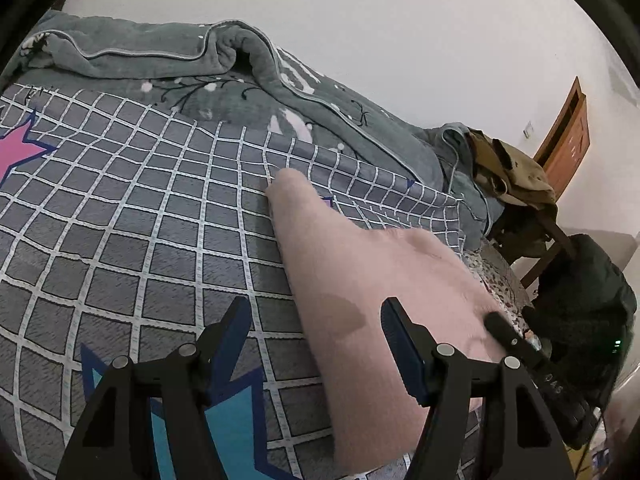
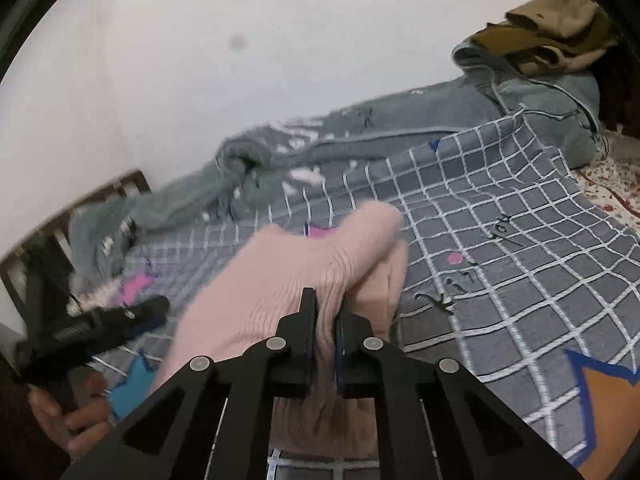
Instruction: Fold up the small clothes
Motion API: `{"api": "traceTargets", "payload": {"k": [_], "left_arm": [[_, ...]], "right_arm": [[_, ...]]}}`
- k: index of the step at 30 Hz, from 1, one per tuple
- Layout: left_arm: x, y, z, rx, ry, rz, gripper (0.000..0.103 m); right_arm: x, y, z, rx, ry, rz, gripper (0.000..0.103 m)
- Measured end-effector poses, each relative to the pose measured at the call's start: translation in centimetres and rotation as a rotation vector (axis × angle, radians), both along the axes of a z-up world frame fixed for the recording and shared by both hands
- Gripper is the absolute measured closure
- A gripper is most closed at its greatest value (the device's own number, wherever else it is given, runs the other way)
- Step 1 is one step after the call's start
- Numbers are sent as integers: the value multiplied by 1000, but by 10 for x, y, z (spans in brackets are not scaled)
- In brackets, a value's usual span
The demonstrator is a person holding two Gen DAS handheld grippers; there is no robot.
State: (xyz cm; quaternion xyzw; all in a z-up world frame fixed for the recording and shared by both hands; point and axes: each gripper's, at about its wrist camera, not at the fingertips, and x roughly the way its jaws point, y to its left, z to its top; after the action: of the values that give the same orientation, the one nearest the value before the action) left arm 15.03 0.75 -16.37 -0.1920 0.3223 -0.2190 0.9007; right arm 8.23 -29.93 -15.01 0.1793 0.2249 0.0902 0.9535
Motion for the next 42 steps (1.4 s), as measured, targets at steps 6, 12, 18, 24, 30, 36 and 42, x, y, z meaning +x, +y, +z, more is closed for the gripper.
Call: {"api": "traceTargets", "payload": {"k": [6, 12, 18, 24, 30, 36, 42], "left_arm": [[-3, -10, -1, -2, 10, -47, 38], [-1, -16, -5, -43, 44, -110, 38], [8, -23, -15, -56, 108, -121, 38], [21, -33, -18, -49, 135, -123, 37], [38, -41, -18, -25, 152, -102, 35], [54, -43, -23, -33, 196, -93, 35], [54, -48, -17, 4, 165, -102, 58]], "right_arm": [[10, -8, -21, 27, 114, -17, 94], [2, -15, -9, 61, 50, -49, 98], [10, -9, -18, 19, 114, -26, 95], [18, -16, -11, 76, 103, -5, 74], [43, -11, -18, 96, 165, 26, 62], [64, 0, -35, 87, 258, 26, 47], [73, -4, -41, 154, 290, 49, 47]]}}
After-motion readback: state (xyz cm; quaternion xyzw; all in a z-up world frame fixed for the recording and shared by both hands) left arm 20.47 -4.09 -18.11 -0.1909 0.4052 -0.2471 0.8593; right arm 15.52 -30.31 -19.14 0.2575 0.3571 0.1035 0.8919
